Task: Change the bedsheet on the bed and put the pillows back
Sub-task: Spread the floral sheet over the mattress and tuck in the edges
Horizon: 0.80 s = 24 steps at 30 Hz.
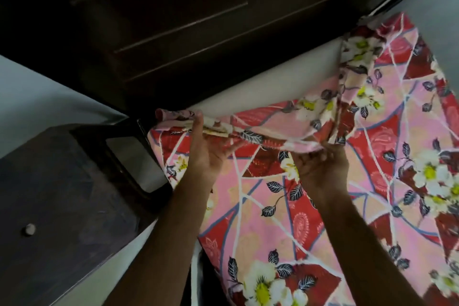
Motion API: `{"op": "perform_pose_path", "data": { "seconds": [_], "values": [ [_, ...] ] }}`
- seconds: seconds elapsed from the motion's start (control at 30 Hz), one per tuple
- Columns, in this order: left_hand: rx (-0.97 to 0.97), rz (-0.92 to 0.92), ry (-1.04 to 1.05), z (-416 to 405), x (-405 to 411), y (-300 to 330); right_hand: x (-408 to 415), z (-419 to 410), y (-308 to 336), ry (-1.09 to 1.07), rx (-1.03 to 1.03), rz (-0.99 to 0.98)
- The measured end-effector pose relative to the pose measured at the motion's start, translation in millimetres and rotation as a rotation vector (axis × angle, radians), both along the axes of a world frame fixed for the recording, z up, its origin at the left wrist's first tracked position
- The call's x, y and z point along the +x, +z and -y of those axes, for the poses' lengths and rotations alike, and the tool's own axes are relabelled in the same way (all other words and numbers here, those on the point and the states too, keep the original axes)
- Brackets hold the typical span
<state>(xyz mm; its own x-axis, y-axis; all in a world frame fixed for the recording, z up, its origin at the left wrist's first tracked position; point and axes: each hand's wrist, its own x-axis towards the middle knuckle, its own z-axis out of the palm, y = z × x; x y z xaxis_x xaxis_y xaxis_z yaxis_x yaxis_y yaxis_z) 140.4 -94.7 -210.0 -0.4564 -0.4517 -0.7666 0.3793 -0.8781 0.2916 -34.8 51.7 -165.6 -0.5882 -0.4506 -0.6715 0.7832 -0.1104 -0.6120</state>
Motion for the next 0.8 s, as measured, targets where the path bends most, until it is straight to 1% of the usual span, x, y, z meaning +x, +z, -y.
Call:
{"op": "perform_pose_path", "data": {
  "seconds": [0.03,0.07,0.13,0.17,0.2,0.27,0.3,0.37,0.43,0.47,0.5,0.53,0.6,0.67,0.73,0.8],
  "values": [
    [0.002,0.087,0.024,2.5,-2.7,-0.8,3.3,-8.3,-4.1,-0.042,-0.025,0.066],
    [0.021,0.162,0.019,6.1,-3.8,-5.1,5.5,-12.0,-8.2,-0.055,0.049,0.079],
    [0.033,0.280,0.017,11.1,-1.8,-10.2,8.9,-12.5,-17.3,-0.031,0.135,0.102],
    [0.019,0.321,0.000,11.4,0.0,-13.6,9.6,-9.8,-24.8,-0.015,0.208,0.099],
    [0.009,0.356,-0.023,12.7,2.8,-18.8,12.5,-1.7,-22.8,0.001,0.223,0.096],
    [-0.007,0.407,-0.030,16.3,6.5,-20.0,7.1,18.4,-22.0,0.017,0.206,0.082],
    [-0.015,0.395,0.013,20.5,8.7,-21.4,3.8,30.5,-20.3,0.052,0.178,0.055],
    [-0.064,0.397,0.097,30.9,12.1,-23.2,-10.2,59.3,-19.4,0.239,0.149,-0.004],
    [-0.149,0.450,0.152,39.9,16.7,-24.5,-20.8,86.8,-8.2,0.496,0.107,-0.102],
    [-0.185,0.469,0.171,43.3,18.4,-23.1,-25.3,100.4,0.1,0.615,0.151,-0.192],
    [-0.212,0.475,0.192,46.7,20.1,-21.0,-31.0,113.9,2.4,0.686,0.210,-0.300],
    [-0.244,0.466,0.209,52.9,22.4,-20.0,-35.4,128.7,9.0,0.717,0.263,-0.419],
    [-0.284,0.447,0.245,69.3,23.2,-16.0,-44.4,155.6,11.4,0.740,0.283,-0.592],
    [-0.301,0.446,0.268,85.6,22.4,-11.4,-51.3,175.7,6.7,0.806,0.236,-0.655],
    [-0.325,0.460,0.271,95.0,24.5,-10.0,-56.3,188.2,-4.0,0.835,0.141,-0.668],
    [-0.338,0.456,0.288,100.5,28.5,-15.4,-45.3,196.2,10.2,0.809,0.144,-0.688]
  ]
}}
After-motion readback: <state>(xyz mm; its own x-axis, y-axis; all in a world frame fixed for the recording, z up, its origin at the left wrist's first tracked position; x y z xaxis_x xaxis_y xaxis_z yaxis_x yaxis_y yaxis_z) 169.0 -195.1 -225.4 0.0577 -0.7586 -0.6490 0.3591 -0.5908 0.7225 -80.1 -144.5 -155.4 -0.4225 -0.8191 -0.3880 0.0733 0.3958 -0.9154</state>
